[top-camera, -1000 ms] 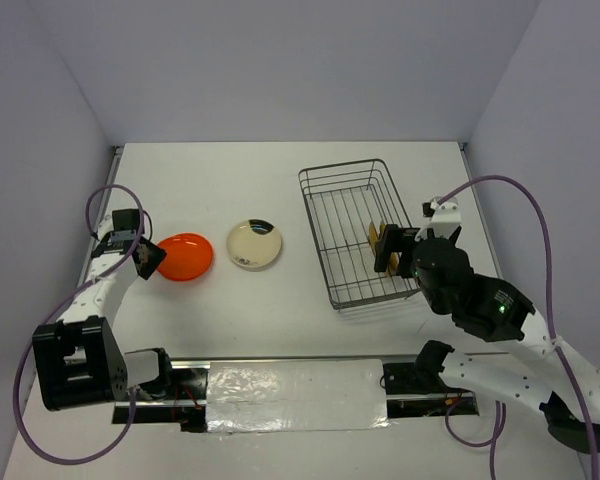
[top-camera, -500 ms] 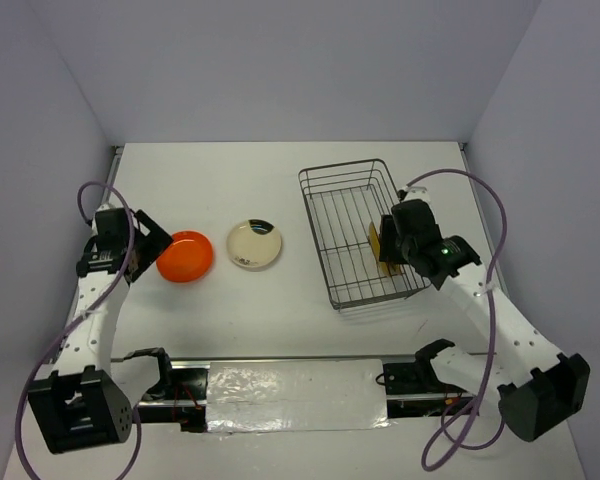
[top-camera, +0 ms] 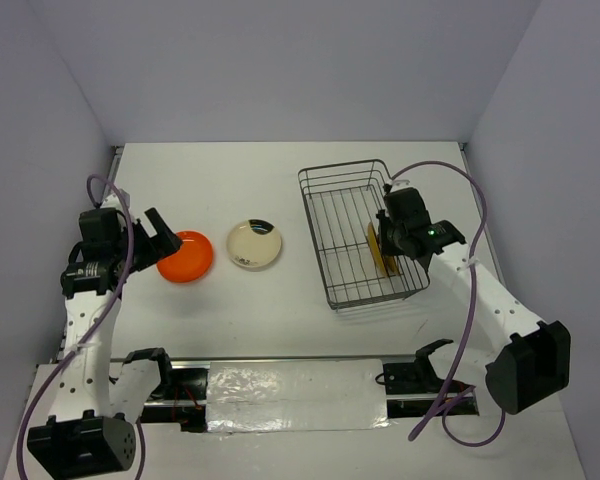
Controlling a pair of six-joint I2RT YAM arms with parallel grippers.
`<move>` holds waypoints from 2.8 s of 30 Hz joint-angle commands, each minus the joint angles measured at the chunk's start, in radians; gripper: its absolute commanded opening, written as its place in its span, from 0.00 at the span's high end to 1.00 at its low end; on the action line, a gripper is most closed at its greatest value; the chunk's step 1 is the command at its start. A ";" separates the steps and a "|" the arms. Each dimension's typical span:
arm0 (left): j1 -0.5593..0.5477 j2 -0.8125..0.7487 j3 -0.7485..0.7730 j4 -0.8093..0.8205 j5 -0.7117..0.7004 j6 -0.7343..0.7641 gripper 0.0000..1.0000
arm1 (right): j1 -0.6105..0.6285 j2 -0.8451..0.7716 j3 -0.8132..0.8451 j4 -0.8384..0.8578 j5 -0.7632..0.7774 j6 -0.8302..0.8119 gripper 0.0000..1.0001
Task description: Unload the plates from the dish rack
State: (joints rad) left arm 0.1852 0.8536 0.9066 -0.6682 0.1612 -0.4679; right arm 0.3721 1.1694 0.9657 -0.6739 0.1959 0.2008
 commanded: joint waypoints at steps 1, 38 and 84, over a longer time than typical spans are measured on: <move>0.000 0.007 -0.006 -0.007 0.041 0.045 0.00 | -0.009 -0.002 0.054 0.040 -0.012 -0.037 0.73; 0.002 0.021 0.067 -0.089 -0.336 -0.204 0.00 | 0.691 0.320 0.713 -0.220 0.071 0.049 1.00; -0.039 0.004 -0.023 0.012 -0.270 -0.054 0.00 | -0.079 0.088 0.117 0.034 -0.191 -0.046 0.46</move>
State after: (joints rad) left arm 0.1558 0.8604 0.8825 -0.6872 -0.1242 -0.5472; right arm 0.3077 1.2373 1.1011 -0.6395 0.0582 0.1944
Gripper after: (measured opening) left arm 0.995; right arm 0.559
